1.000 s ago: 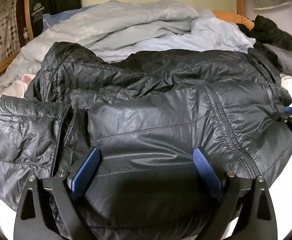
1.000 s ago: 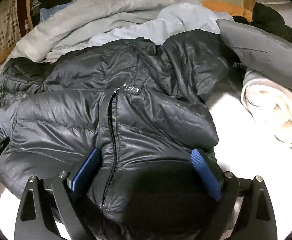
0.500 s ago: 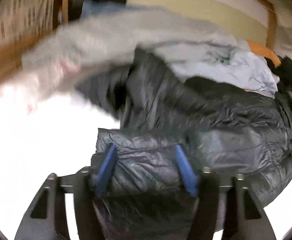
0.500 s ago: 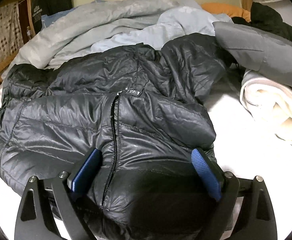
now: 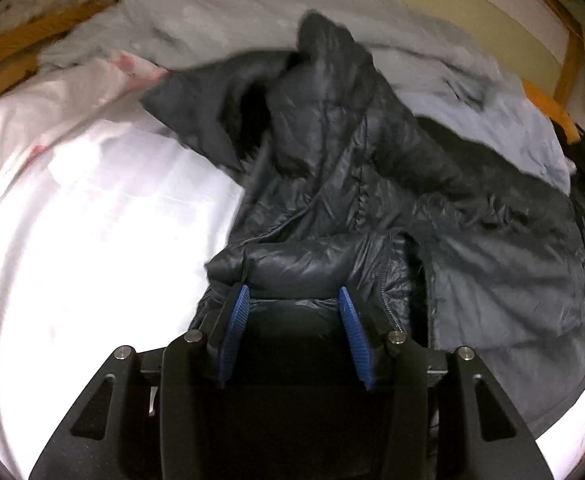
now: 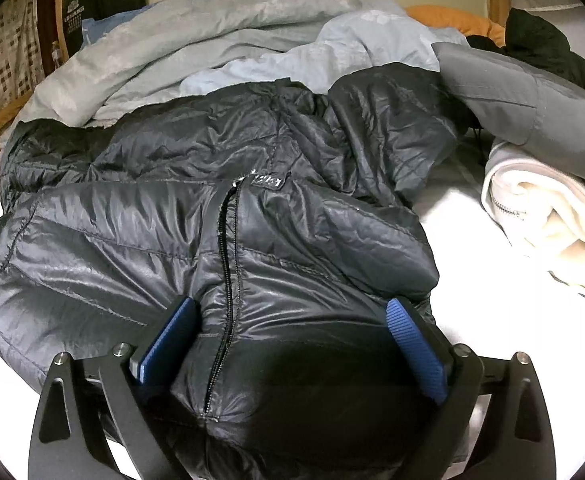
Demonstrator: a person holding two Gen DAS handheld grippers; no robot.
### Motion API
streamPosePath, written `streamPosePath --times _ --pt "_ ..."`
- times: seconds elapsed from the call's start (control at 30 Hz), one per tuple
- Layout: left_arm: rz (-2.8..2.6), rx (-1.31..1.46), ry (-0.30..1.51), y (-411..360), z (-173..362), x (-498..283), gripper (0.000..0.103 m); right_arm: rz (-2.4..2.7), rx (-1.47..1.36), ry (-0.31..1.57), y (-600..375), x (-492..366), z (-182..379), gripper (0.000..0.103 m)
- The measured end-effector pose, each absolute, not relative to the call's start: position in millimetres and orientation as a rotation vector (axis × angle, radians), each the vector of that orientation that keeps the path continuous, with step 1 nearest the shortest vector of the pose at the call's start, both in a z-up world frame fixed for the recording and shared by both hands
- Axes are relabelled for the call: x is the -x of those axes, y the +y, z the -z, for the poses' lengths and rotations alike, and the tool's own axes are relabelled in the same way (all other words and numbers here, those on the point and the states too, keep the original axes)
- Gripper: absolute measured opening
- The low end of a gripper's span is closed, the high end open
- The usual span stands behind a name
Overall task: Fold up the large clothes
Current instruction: 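Grasp the jacket near the zipper with the left tool while the right tool grasps the hem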
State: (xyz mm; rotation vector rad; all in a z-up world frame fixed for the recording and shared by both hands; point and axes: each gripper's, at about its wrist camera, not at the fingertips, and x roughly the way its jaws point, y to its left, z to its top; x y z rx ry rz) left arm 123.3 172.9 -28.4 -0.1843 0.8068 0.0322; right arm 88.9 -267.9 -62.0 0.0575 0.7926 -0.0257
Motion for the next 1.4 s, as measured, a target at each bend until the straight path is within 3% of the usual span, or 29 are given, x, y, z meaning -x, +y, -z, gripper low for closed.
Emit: streamPosePath --times 0.03,0.17,0.23,0.4,0.53,0.67,0.9,0.97,1.03,1.1,1.13,1.4 --pt "-0.042 0.204 0.771 167.3 18.6 -115.0 0.034 0.037 -0.063 0.763 -270.3 -83.7 56.3 0.094" --pt "0.082 0.091 0.488 119.5 -42.6 -57.9 0.036 0.017 0.001 0.587 -259.8 -52.2 11.1 0.094" --pt "0.189 0.072 0.46 93.9 -54.9 -48.4 0.036 -0.05 -0.015 0.571 -248.7 -45.2 -5.3 0.094" --pt "0.366 0.055 0.563 36.2 -30.9 -46.2 0.036 -0.227 -0.022 0.644 -200.3 -39.4 -7.5 0.094" --pt "0.38 0.016 0.669 14.2 3.8 -54.8 0.036 -0.226 0.046 0.763 -173.0 -50.5 29.5 0.075" --pt "0.337 0.023 0.777 7.5 39.4 -67.8 0.037 -0.195 0.073 0.813 -169.0 -56.8 58.3 0.075" --pt "0.311 -0.014 0.757 0.9 38.0 -67.2 0.036 -0.178 0.123 0.813 -161.4 -57.6 70.8 0.075" --pt "0.329 0.053 0.72 10.1 28.4 -59.1 0.031 -0.188 0.068 0.791 -173.3 -54.5 58.6 0.066" --pt "0.396 0.099 0.669 12.9 16.2 -47.4 0.026 -0.202 0.015 0.772 -182.9 -51.6 41.4 0.037" --pt "0.481 0.126 0.626 7.2 8.1 -37.3 0.015 -0.219 -0.05 0.752 -190.9 -50.4 22.0 0.023" --pt "0.524 0.137 0.616 4.0 6.3 -33.8 0.004 -0.238 -0.083 0.75 -193.6 -51.0 12.2 0.017" --pt "0.514 0.2 0.758 -9.0 46.2 -59.1 0.0 -0.414 -0.231 0.929 -166.9 -78.3 2.4 0.012"
